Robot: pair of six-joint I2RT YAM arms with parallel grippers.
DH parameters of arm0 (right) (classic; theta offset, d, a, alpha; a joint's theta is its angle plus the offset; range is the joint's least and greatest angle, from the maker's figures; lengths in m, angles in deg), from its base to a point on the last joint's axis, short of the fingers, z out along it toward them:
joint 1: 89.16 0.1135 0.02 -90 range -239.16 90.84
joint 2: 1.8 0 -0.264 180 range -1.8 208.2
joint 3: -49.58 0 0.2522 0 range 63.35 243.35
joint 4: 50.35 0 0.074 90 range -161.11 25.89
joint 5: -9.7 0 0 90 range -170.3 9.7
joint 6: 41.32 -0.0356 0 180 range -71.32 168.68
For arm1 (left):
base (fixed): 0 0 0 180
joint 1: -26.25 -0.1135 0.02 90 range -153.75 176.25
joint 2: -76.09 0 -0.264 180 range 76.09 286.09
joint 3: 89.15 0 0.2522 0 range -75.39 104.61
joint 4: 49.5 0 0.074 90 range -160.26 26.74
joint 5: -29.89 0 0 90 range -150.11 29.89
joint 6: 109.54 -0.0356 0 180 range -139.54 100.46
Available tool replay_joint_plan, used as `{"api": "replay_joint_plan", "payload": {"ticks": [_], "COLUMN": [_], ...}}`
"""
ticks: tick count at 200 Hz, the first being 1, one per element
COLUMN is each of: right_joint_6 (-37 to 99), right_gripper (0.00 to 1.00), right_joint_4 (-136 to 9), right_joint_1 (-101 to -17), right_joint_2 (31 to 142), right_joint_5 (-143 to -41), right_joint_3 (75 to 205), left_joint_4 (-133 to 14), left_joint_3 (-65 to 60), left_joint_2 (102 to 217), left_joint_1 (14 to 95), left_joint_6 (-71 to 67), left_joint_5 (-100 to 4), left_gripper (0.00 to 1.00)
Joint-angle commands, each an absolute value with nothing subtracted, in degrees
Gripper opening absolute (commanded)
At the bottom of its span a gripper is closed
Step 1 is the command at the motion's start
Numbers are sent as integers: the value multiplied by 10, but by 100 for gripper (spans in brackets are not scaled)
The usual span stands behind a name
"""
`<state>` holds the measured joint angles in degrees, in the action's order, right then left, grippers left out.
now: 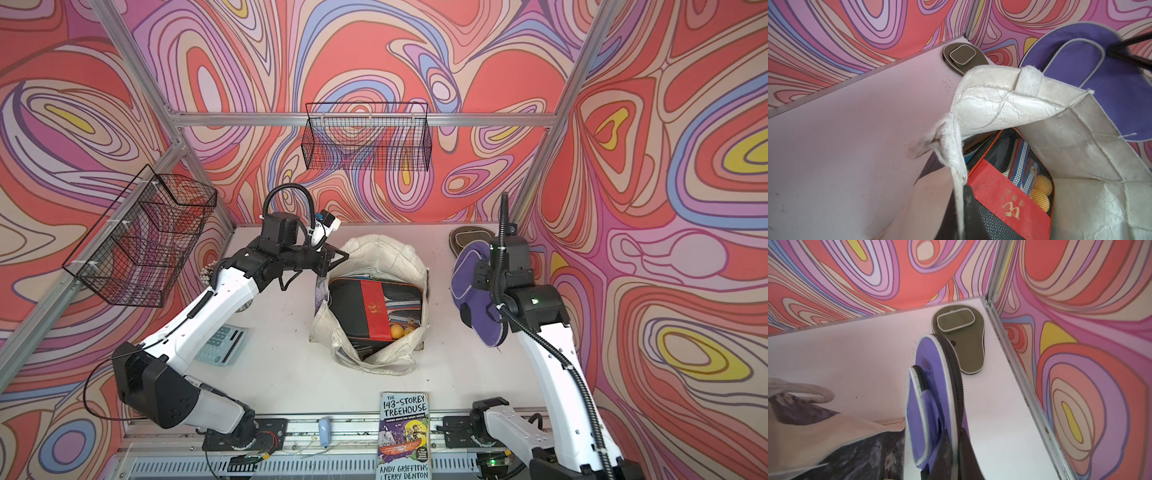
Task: Remove the ping pong set from the canvas bag
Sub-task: Place the ping pong set at the center of the board.
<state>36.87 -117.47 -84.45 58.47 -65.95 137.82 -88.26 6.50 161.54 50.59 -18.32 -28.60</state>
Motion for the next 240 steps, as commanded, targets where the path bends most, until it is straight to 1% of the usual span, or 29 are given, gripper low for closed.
{"api": "replay_joint_plan", "payload": {"ticks": [1, 19, 55, 93, 141, 172, 191, 205, 226, 240], "right_joint_6": [375, 387, 399, 418, 397, 393, 402, 415, 452, 473], "right_gripper": [0, 0, 0, 0, 0, 0, 0, 0, 0, 0], "right_joint_4": [-1108, -1092, -1045, -1003, -960, -982, -999, -1003, -1001, -992], "right_joint_1": [-889, -921, -1004, -1039, -1045, -1050, -1051, -1052, -1058, -1058], "right_joint_2": [581, 583, 586, 600, 617, 645, 660, 672, 690, 695], "right_joint_5": [-754, -773, -853, -862, -801, -775, -733, -717, -729, -699], "right_joint_3": [1339, 1306, 1229, 1176, 1114, 1127, 1141, 1150, 1159, 1154], "left_joint_4": [-793, -794, -793, -789, -761, -762, -751, -749, -745, -734], "left_joint_3": [75, 76, 85, 83, 72, 68, 59, 54, 43, 34], "left_joint_2": [1609, 1611, 1619, 1625, 1631, 1630, 1624, 1617, 1605, 1598], "left_joint_1": [507, 507, 503, 503, 502, 496, 493, 492, 489, 486], "left_joint_6": [-180, -181, -179, -176, -166, -173, -172, -172, -175, -171], "left_joint_5": [-248, -249, -244, -237, -233, -239, -242, -244, -249, -247], "left_gripper": [0, 0, 0, 0, 0, 0, 0, 0, 0, 0]}}
